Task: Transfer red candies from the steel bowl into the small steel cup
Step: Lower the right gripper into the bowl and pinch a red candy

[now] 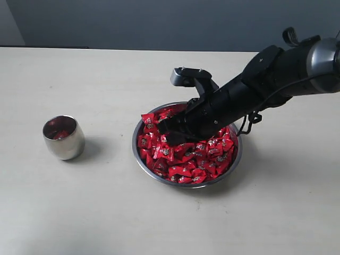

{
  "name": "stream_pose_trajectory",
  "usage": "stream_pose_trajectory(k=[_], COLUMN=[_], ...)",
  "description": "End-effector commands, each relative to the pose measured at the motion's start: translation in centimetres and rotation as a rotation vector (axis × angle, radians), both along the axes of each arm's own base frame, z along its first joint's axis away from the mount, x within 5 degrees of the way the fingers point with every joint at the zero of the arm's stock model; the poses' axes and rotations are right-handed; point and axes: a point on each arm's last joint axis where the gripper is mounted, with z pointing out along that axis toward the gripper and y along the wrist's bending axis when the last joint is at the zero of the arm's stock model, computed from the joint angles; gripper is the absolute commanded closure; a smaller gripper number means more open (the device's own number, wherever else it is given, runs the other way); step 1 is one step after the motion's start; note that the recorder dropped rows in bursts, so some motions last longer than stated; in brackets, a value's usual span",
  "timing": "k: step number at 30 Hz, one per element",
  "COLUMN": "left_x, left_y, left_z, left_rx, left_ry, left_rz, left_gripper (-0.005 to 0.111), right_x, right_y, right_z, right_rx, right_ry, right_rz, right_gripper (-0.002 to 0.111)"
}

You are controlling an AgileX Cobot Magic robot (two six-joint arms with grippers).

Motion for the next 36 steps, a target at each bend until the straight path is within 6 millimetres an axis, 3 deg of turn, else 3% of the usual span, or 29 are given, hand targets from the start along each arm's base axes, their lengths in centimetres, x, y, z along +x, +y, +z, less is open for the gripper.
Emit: stream_pose_trajectory(k=[1,12,20,36], left_x=[0.0,0.0,0.0,0.0], left_y=[0.0,0.0,0.0,0.0], left_z=[-0.1,-0.1,-0.1,-0.1], left_rx=[-0.004,-0.004,-0.004,-0.004], left_ry=[-0.003,-0.003,-0.003,-0.003], left_rz=[0.001,0.001,0.001,0.001], left_gripper=[0.106,0.106,0.106,0.106], right_x=[-0.4,-0.5,0.6,-0.1], right_y=[0.2,0.0,-1.9,-1.8], right_z=[-0.7,-1.6,-1.8,-1.6], right_rx=[0.079,0.053,0.052,0.065], right_ry=[0.033,0.038,0.080,0.128], right_rz=[-0.002,-0.007,-0.062,0.012], right_gripper=[0.109,0.109,0.109,0.105])
